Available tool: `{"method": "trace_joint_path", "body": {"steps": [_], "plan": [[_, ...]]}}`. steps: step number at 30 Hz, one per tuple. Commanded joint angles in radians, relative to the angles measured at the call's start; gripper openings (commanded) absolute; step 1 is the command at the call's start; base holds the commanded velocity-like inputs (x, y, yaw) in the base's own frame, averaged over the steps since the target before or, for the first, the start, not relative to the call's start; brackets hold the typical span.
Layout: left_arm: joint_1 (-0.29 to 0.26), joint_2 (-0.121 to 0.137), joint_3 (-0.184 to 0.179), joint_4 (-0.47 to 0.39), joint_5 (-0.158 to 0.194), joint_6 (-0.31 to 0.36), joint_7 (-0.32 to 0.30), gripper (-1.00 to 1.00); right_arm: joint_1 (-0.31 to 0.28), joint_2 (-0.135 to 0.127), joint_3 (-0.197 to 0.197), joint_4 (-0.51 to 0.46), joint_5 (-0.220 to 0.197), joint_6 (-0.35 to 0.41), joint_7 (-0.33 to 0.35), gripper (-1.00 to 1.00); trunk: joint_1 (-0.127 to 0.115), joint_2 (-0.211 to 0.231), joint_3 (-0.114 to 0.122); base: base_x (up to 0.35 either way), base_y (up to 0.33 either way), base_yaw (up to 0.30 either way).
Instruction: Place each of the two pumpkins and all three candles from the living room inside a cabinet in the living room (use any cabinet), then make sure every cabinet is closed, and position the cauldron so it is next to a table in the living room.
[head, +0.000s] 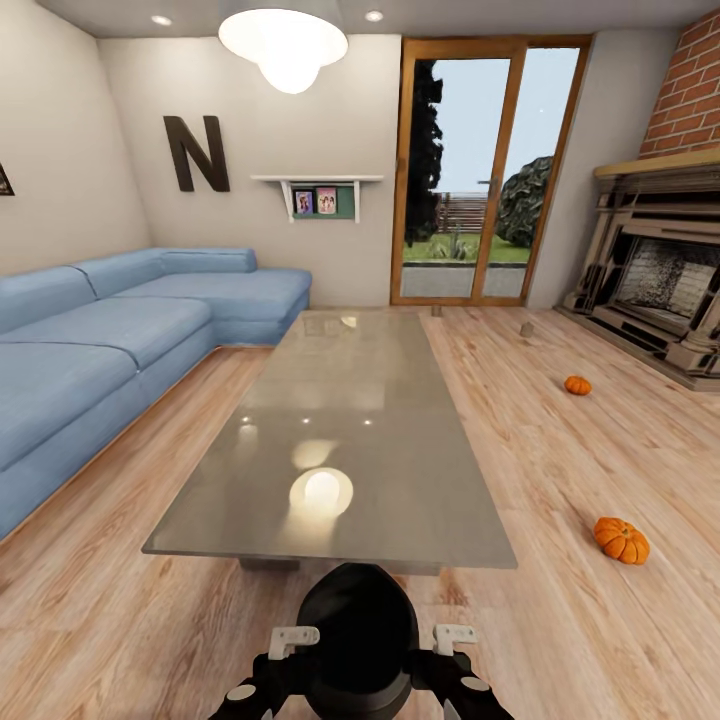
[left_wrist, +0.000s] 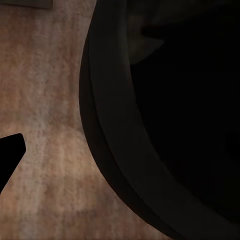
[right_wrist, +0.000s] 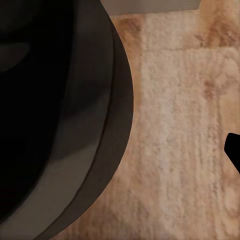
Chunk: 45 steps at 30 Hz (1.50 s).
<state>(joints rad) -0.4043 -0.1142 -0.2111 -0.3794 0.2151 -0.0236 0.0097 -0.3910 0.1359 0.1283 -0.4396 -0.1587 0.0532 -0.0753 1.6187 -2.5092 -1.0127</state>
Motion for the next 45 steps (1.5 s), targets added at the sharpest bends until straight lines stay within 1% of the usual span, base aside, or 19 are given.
{"method": "trace_joint_path", "body": {"steps": [1, 29, 36, 45], "plan": [[-0.001, 0.001, -0.007, 0.001, 0.010, -0.002, 0.001, 1.00, 0.000, -0.001, 0.008, -0.002, -0.010, 0.005, -0.008, 1.00, 0.000, 0.000, -0.001, 0.000, 0.000, 0.000], [-0.001, 0.002, -0.007, 0.001, 0.010, -0.002, 0.001, 1.00, 0.000, -0.001, 0.008, -0.002, -0.010, 0.007, -0.008, 1.00, 0.000, 0.000, -0.001, 0.000, 0.000, 0.000], [-0.001, 0.002, -0.007, 0.001, 0.010, -0.002, 0.001, 1.00, -0.001, -0.001, 0.008, -0.002, -0.010, 0.007, -0.008, 1.00, 0.000, 0.000, -0.001, -0.153, 0.000, 0.000], [-0.001, 0.002, -0.007, 0.001, 0.010, -0.002, 0.001, 1.00, 0.000, -0.001, 0.008, -0.002, -0.010, 0.007, -0.008, 1.00, 0.000, 0.000, -0.001, -0.020, 0.000, 0.000]]}}
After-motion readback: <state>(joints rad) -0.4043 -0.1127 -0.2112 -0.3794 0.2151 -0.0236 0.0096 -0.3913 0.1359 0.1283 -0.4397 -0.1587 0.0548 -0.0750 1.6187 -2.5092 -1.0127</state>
